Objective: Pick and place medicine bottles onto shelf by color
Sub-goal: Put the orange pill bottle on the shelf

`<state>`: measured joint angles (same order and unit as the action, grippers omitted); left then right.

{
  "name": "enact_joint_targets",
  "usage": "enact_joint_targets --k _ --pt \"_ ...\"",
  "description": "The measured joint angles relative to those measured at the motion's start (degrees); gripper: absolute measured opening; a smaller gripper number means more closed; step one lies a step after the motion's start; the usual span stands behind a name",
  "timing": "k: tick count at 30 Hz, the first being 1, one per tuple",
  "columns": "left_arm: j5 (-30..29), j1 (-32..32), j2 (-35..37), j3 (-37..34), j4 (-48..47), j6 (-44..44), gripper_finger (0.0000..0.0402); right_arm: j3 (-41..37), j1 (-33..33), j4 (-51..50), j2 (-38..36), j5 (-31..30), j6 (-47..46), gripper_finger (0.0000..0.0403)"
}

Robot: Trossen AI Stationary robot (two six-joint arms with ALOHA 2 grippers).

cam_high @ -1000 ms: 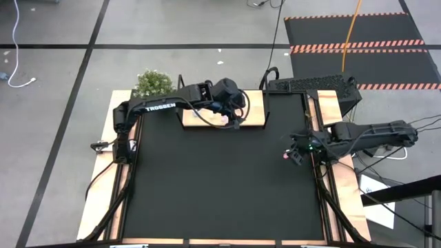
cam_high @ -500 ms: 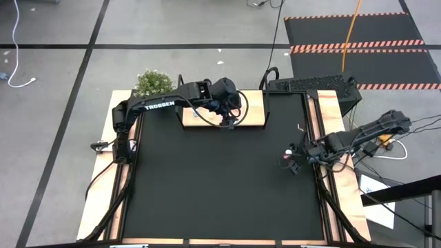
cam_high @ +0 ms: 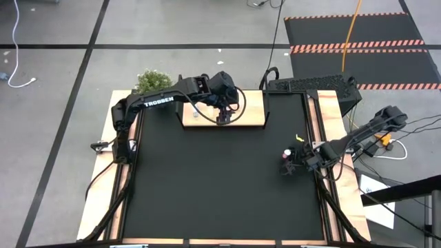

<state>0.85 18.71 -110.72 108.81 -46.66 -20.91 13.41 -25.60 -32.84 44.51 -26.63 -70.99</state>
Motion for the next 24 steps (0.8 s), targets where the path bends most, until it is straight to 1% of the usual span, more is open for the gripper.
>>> enact_joint_targets --k 1,3,8,11,14,18,21,24 --pt "0.0 0.3 0.0 0.0 0.03 0.0 0.0283 -1.09 -0.09 1.21 -0.03 -2.16 0.98 0.021" --pt "0.0 0.82 0.0 0.0 0.05 -0.14 0.0283 -2.98 -0.05 2.89 0.04 -4.51 2.75 0.021" --pt "0.02 1.72 0.0 0.0 0.17 -3.9 0.0283 -3.67 0.15 6.13 1.34 -6.49 9.23 0.0206" --pt "0.02 2.25 0.0 0.0 0.49 -5.54 0.0283 -3.7 0.15 7.84 1.4 -6.03 10.7 0.0186" --pt "0.14 2.37 0.0 0.0 2.31 -5.9 0.0282 -3.72 0.15 9.02 1.38 -4.97 10.66 0.0149" --pt "2.8 2.24 0.0 0.0 5.97 -5.98 0.0283 -3.94 0.19 9.35 1.32 -4.47 11.6 0.0105" --pt "6.4 2.24 0.0 0.0 8.01 -5.75 0.0283 -3.95 0.19 10.25 1.31 -4.3 12.54 0.0091" --pt "8.57 1.69 0.0 0.0 9.11 -5.63 0.0283 -3.5 1.07 12.11 1.35 -2.54 14.65 0.0093"
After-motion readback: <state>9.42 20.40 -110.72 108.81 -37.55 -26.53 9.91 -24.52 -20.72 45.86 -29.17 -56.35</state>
